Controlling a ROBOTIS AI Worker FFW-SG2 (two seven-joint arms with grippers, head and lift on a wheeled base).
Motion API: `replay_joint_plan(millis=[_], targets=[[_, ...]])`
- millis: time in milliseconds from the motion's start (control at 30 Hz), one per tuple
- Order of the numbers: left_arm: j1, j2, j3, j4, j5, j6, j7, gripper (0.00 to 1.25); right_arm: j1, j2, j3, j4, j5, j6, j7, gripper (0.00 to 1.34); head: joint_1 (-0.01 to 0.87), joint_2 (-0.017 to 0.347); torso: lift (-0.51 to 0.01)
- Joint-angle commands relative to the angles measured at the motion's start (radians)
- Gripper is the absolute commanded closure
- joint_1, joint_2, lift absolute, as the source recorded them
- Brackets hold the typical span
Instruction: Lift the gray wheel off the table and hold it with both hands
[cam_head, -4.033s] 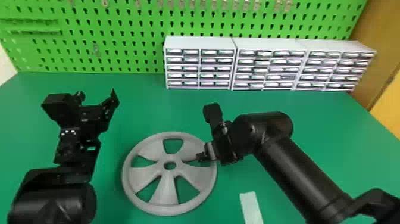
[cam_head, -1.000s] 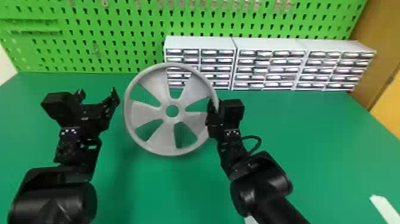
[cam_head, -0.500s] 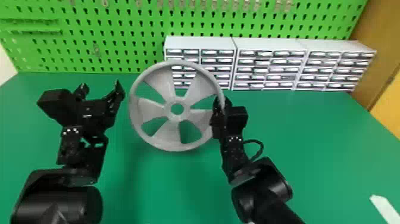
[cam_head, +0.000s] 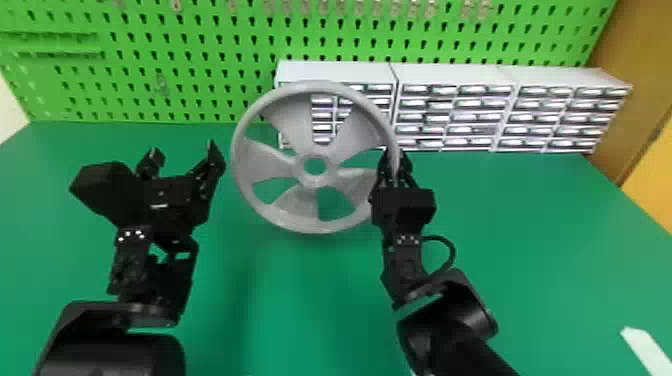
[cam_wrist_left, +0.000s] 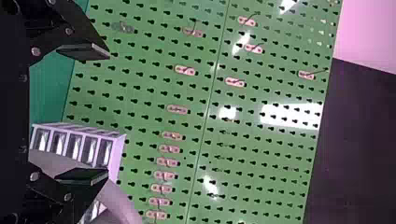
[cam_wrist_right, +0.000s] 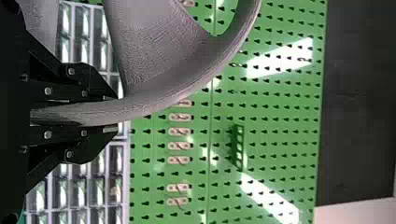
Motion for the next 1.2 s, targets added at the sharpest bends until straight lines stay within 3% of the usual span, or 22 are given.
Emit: replay_joint_plan(millis=[0, 733, 1167], targets=[[0.004, 0.0, -0.01, -0.001, 0.008, 0.002, 0.0, 0.37, -0.003, 0.001, 0.006, 0.014, 0.023, -0.042, -0.01, 1.31, 0.711, 0.015, -0.098], [0.058, 0.006, -0.048, 0.001, 0.036, 0.002, -0.002, 0.39, -0.01, 0.001, 0.013, 0.017, 0.048, -0.069, -0.023, 1.31, 0.711, 0.015, -0.098], [0.078, 0.044, -0.105, 0.136, 0.106, -0.133, -0.028, 0.39, -0.013, 0.001, 0.012, 0.006, 0.068, -0.069, -0.025, 1.31, 0.711, 0.015, -0.098]])
